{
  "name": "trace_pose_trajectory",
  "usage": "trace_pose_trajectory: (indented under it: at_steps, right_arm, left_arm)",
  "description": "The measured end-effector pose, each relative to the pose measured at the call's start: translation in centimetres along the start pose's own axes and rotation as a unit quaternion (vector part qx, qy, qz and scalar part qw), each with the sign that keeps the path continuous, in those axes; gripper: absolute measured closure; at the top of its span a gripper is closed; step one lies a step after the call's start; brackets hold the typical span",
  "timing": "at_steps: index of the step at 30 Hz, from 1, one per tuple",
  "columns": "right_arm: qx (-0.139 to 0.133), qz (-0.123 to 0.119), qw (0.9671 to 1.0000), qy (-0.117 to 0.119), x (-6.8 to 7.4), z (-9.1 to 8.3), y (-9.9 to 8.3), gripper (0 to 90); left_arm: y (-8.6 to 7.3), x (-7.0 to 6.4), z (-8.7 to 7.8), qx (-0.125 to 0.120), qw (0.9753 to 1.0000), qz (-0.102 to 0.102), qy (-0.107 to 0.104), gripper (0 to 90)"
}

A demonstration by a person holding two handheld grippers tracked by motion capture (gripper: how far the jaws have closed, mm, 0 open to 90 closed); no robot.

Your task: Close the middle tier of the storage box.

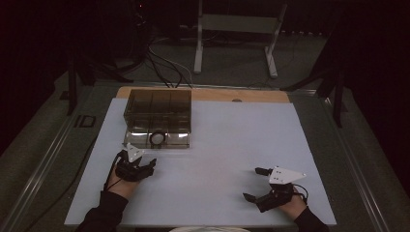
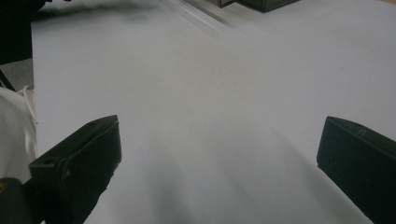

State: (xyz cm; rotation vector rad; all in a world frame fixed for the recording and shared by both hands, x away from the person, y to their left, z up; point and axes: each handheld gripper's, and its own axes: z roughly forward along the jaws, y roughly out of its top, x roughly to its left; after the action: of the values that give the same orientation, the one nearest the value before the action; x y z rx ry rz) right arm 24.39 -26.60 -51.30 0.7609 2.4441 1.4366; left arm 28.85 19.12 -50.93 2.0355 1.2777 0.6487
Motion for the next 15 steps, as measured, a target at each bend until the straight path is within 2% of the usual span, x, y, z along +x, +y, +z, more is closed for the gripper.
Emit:
trace_pose_trajectory:
  at_steps: [6,10,15]
  right_arm:
    - [0.002,-0.002,1.0000,0.000,0.01,0.01,-0.04,0.0]
    - [0.000,0.000,1.0000,-0.001,0.01,-0.04,-0.02,0.0]
    - [0.002,-0.002,1.0000,0.000,0.04,0.04,-0.01,0.0]
  left_arm:
    - [0.09,-0.20,-0.07,-0.004,0.9999,0.013,0.010,53.4]
    - [0.04,-0.07,-0.07,-0.007,0.9998,0.011,0.017,62.9]
    - [-0.04,0.21,-0.15,-0.009,0.9998,0.007,0.016,74.7]
